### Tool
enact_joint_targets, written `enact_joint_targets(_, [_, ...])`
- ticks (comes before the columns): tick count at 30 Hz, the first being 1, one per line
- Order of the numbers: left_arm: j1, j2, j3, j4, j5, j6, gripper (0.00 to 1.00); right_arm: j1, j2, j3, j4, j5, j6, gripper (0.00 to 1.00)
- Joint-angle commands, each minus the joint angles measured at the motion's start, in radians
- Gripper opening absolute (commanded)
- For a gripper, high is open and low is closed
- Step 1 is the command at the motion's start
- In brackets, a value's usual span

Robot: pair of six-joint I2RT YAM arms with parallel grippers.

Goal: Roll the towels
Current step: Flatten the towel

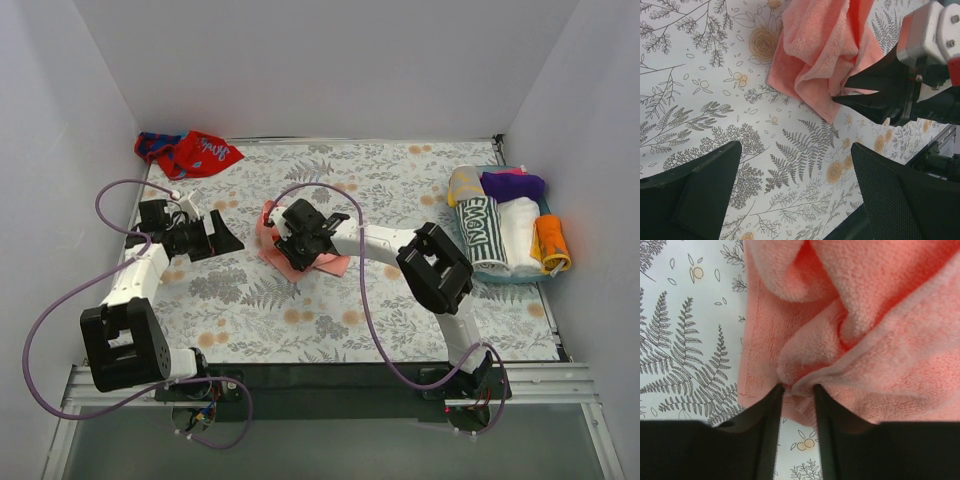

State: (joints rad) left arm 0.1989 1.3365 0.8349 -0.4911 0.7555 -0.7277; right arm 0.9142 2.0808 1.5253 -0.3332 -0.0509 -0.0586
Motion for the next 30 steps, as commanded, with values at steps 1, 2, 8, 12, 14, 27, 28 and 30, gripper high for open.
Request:
enact_joint_targets(1, [-0.004, -0.048, -0.035, 0.016, 0.011, -0.018, 0.86, 0.000, 0.007, 0.036, 0.000, 0.011, 0.022, 0.29])
enact_joint_targets(2, [-0.009, -0.051, -0.043, 0.016, 0.010, -0.022, 0.85, 0.000, -0.005, 0.029, -0.001, 0.016, 0.023, 0.19])
enact_joint_targets(8, [-0.099, -0.049, -0.095, 0.025, -0.004, -0.067, 0.82, -0.014, -0.086, 0.022, -0.046, -0.006, 0.014, 0.01])
enact_joint_targets(12, [-0.185, -0.022, -0.094, 0.037, -0.001, -0.117, 0.81, -0.047, -0.148, 0.024, -0.075, -0.059, 0.009, 0.01])
enact_joint_targets(14, [-0.266, 0.006, -0.099, 0.052, -0.022, -0.143, 0.79, -0.080, -0.172, 0.026, -0.082, -0.081, 0.011, 0.01])
enact_joint_targets(27, [-0.495, 0.223, -0.096, 0.230, -0.180, -0.369, 0.54, -0.232, -0.186, 0.027, -0.113, -0.265, 0.046, 0.01])
enact_joint_targets(28, [-0.504, 0.246, -0.083, 0.230, -0.208, -0.378, 0.52, -0.235, -0.185, 0.027, -0.113, -0.268, 0.049, 0.01])
enact_joint_targets(30, [-0.524, 0.265, -0.065, 0.223, -0.293, -0.394, 0.47, -0.248, -0.185, 0.022, -0.113, -0.283, 0.052, 0.01])
